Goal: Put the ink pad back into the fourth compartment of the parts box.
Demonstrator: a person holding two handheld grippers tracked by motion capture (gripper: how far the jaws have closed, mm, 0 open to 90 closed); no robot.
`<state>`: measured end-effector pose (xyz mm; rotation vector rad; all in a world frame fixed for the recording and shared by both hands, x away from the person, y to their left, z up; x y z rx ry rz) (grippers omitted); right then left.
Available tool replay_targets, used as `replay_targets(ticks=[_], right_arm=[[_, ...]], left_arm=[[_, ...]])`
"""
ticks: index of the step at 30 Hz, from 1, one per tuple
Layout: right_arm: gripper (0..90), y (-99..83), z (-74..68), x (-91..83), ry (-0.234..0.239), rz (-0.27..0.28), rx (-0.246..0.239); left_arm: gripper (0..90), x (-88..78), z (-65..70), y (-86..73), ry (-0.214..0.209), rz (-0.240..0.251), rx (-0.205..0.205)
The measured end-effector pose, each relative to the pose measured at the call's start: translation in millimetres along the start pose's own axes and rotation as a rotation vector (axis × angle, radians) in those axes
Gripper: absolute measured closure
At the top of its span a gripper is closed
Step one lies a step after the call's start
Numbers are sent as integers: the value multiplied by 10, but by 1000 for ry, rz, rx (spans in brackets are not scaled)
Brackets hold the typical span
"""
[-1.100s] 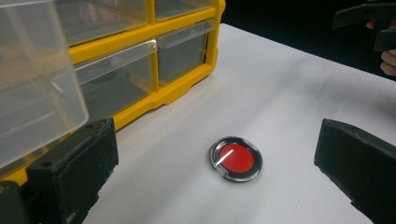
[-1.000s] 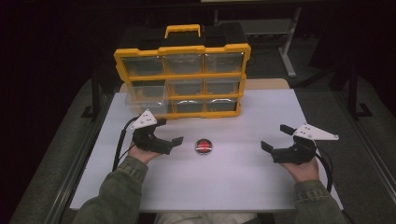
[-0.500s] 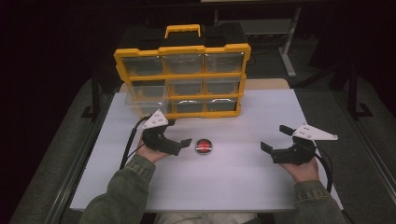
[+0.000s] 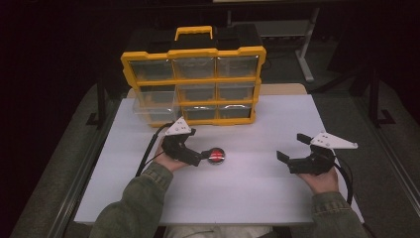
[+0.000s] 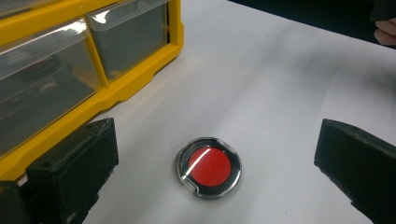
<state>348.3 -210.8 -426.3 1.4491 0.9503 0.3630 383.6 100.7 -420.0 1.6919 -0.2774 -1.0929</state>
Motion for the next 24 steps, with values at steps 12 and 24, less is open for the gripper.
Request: replay_targets(ticks=[12, 24], right_arm=[[0, -8, -15, 13, 11, -8, -5], [0, -14, -15, 12, 13, -12, -8]], left_arm=[[0, 220, 77, 9, -21, -45, 23], [0, 434, 48, -115, -13, -114, 37]])
Point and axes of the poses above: each handheld gripper's, and its own axes: x roughly forward along the jaws, y roughly out of its top, z roughly to its right, the point moved 7 cm from there along x, roughly forward along the jaws, and after that the axes turned 9 degrees about y, right-handed, at the moved point
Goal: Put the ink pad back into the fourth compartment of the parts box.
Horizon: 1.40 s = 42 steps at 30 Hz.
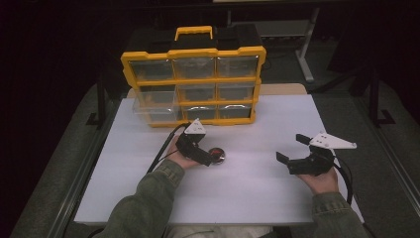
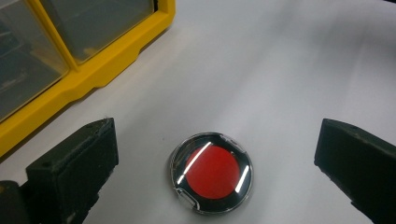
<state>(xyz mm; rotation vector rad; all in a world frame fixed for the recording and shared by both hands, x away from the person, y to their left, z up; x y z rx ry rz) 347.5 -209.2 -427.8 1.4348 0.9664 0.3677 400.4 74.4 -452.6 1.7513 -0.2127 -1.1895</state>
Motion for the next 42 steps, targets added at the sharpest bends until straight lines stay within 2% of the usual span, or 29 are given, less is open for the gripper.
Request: replay_targets(ticks=[6, 15, 18, 21, 22, 23, 25, 27, 33, 35, 42], right_arm=[[0, -6, -3, 3, 0, -4, 1], [0, -12, -9, 7, 1, -8, 1], [0, -14, -12, 7, 2, -8, -1], [0, -20, -16, 9, 5, -11, 0], [0, -22, -17, 10, 5, -13, -2], [0, -24, -18, 12, 6, -14, -3], [0, -30, -21, 14, 7, -18, -1], [0, -34, -19, 14, 0, -21, -3], [0, -27, -15, 8, -4, -17, -4], [0, -36, -15, 15, -2, -23, -1], [0, -44, -12, 22, -8, -33, -4]], left_arm=[[0, 63, -18, -48, 4, -30, 4], [0, 150, 31, -92, -29, -68, 20], [0, 187, 53, -128, -37, -91, 40], [0, 219, 55, -146, -42, -101, 38], [46, 226, 57, -150, -47, -103, 37], [46, 231, 60, -158, -52, -107, 42], [53, 249, 56, -182, -44, -133, 62], [54, 271, 52, -205, -47, -153, 64], [69, 316, 30, -239, -44, -167, 60], [131, 325, 28, -244, -37, -165, 70], [165, 359, 26, -247, -54, -163, 64]])
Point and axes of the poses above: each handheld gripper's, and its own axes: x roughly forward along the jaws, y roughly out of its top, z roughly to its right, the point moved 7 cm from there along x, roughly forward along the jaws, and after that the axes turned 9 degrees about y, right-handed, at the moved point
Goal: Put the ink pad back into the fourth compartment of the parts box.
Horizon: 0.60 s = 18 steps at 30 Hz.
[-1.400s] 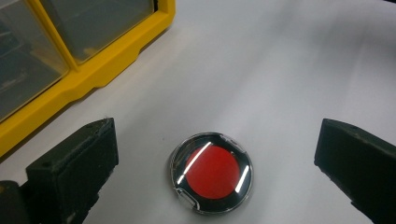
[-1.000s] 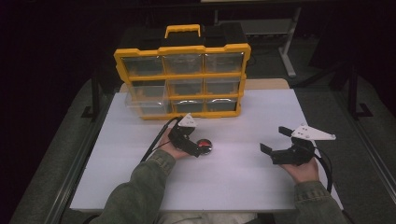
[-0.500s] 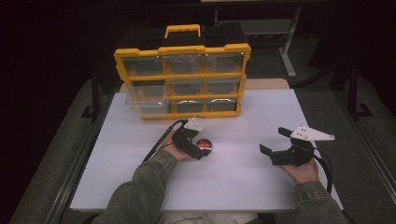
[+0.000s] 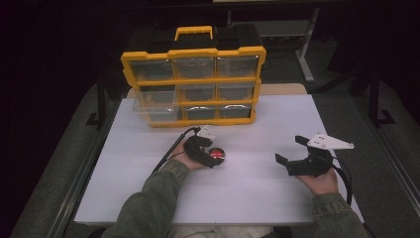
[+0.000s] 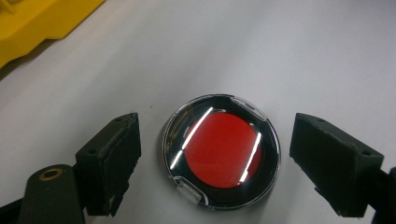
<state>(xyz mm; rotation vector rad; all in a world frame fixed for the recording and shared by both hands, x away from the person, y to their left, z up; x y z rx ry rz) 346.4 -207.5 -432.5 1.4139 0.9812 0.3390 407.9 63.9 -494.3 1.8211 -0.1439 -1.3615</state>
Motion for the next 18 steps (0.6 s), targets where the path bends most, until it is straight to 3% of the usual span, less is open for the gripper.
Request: replay_targets(ticks=[6, 18], right_arm=[[0, -22, -16, 27, 11, -19, -3], [0, -31, -11, 32, 3, -26, -7]], left_arm=[[277, 10, 24, -7, -28, 2, 16], [293, 35, 9, -14, -24, -15, 26]])
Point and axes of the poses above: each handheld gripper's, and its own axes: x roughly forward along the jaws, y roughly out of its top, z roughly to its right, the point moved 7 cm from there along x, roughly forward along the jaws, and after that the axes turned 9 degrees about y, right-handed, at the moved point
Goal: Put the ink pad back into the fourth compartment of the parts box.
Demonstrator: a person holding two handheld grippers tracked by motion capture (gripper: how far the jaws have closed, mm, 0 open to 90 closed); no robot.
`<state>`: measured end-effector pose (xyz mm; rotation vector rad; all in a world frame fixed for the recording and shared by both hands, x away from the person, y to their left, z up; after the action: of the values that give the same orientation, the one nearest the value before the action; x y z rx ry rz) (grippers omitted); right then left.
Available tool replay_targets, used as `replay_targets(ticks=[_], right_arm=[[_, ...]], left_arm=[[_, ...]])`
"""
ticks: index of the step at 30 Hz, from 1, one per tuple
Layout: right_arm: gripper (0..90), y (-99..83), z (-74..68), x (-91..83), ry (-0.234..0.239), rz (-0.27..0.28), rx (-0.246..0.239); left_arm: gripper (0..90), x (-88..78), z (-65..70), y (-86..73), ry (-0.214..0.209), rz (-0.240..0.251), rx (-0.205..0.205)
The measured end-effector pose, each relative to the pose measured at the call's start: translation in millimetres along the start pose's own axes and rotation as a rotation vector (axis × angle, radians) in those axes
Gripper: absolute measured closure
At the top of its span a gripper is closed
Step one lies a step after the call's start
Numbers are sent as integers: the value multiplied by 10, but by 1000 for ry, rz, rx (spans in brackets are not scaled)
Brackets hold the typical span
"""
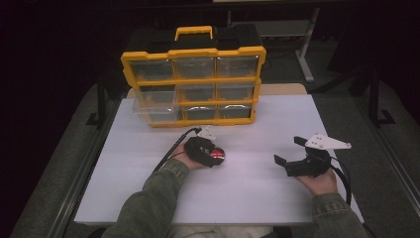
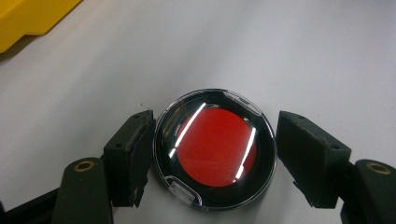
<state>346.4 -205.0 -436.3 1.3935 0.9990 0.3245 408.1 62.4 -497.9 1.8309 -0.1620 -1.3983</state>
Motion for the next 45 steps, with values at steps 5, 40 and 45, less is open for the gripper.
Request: replay_targets(ticks=[5, 40, 45], right_arm=[[0, 6, 0, -6, -2, 5, -2], [0, -62, 5, -24, -22, -18, 14], [0, -73, 2, -26, -20, -21, 15]], left_arm=[[293, -9, -1, 20, -2, -12, 2], [294, -685, 12, 279, -64, 93, 22], [293, -797, -9, 297, -61, 106, 11]])
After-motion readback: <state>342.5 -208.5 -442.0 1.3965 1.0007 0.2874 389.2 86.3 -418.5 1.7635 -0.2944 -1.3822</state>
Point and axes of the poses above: each handheld gripper's, and its own axes: x roughly forward along the jaws, y roughly out of its top, z roughly to its right, the point moved 7 cm from there along x, roughly forward along the jaws, and after that the axes turned 9 degrees about y, right-handed, at the moved point
